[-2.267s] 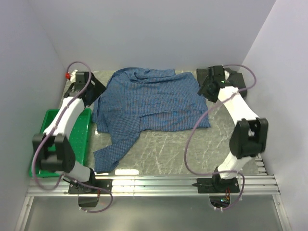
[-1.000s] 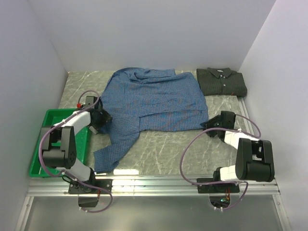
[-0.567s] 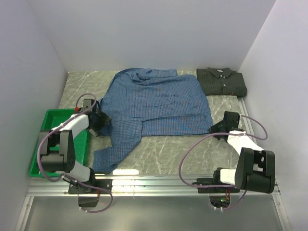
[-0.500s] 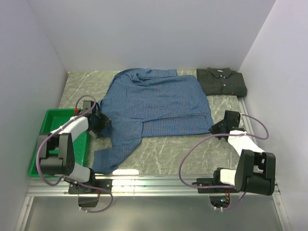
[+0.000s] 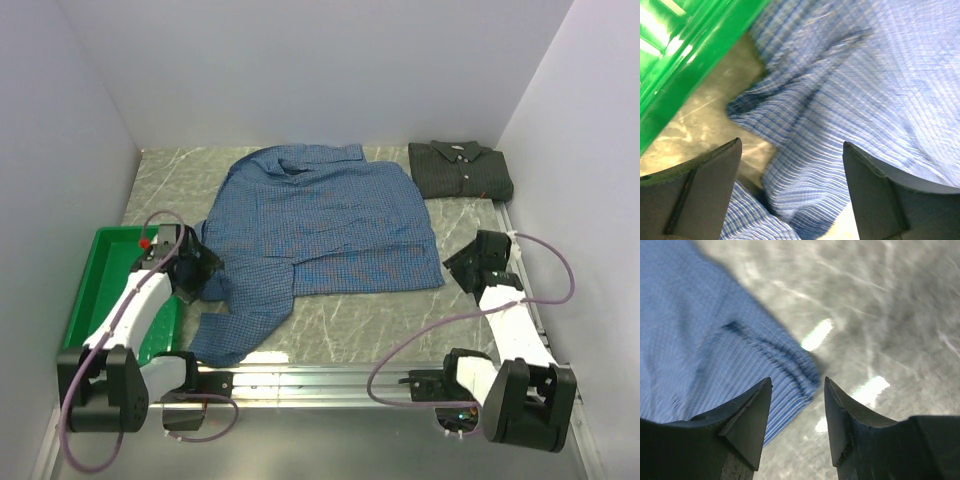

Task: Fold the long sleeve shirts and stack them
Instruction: Fold the shirt

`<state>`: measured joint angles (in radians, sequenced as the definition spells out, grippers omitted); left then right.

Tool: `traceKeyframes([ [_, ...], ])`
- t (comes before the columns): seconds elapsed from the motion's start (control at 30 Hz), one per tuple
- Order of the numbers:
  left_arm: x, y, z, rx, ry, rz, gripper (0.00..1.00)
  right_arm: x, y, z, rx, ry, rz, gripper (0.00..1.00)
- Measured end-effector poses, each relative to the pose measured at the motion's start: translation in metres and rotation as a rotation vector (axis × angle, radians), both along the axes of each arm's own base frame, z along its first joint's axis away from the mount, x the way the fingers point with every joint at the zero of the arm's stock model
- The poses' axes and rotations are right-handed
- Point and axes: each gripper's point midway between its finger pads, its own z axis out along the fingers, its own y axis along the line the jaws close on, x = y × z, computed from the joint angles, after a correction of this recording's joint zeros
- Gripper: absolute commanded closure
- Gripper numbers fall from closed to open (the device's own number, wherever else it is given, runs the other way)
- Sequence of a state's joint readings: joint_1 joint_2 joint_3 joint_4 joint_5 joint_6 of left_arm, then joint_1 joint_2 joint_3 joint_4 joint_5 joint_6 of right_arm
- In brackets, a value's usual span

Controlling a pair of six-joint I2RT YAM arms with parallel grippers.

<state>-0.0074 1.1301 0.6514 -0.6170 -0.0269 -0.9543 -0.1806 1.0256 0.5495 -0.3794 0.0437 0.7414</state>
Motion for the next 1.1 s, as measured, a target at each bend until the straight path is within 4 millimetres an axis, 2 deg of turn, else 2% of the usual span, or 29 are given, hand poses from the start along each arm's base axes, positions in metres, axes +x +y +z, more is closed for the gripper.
traceKeyframes([
  [0.07,0.01,0.0,0.02,0.005,-0.059,-0.014,0.12,0.007,0.008,0.013,0.001,-0.052,0.051,0.46],
  [0.13,0.019,0.0,0.035,0.008,-0.108,-0.026,0.13,0.017,0.024,0.025,0.019,-0.11,0.125,0.46],
  [0.23,0.032,-0.004,0.048,0.001,-0.158,-0.062,0.14,0.035,0.064,0.039,0.078,-0.2,0.285,0.47],
  [0.3,0.038,-0.008,0.046,-0.012,-0.154,-0.089,0.14,0.046,0.098,0.041,0.123,-0.239,0.4,0.48],
  [0.43,0.05,-0.012,0.028,-0.026,-0.096,-0.116,0.16,0.059,0.156,0.026,0.226,-0.221,0.568,0.5],
  [0.57,0.049,-0.011,0.014,-0.018,-0.048,-0.129,0.15,0.063,0.18,0.008,0.256,-0.179,0.645,0.51],
  [0.63,0.05,-0.008,0.018,0.002,-0.06,-0.141,0.13,0.059,0.199,0.008,0.206,-0.161,0.738,0.5],
  [0.73,0.055,0.0,0.032,0.058,-0.109,-0.151,0.09,0.048,0.251,0.032,0.117,-0.215,0.96,0.49],
  [0.77,0.057,0.003,0.039,0.08,-0.132,-0.154,0.04,0.043,0.271,0.043,0.084,-0.248,1.044,0.49],
  [0.83,0.059,0.009,0.057,0.125,-0.198,-0.156,0.01,0.023,0.311,0.06,0.028,-0.299,1.211,0.47],
  [0.93,0.059,0.018,0.092,0.194,-0.331,-0.15,0.01,-0.007,0.362,0.076,-0.024,-0.34,1.432,0.46],
  [1.03,0.052,0.028,0.115,0.258,-0.425,-0.127,0.01,-0.028,0.401,0.073,-0.06,-0.329,1.592,0.44],
  [1.1,0.047,0.035,0.125,0.3,-0.46,-0.11,0.01,-0.04,0.425,0.064,-0.077,-0.296,1.689,0.43],
])
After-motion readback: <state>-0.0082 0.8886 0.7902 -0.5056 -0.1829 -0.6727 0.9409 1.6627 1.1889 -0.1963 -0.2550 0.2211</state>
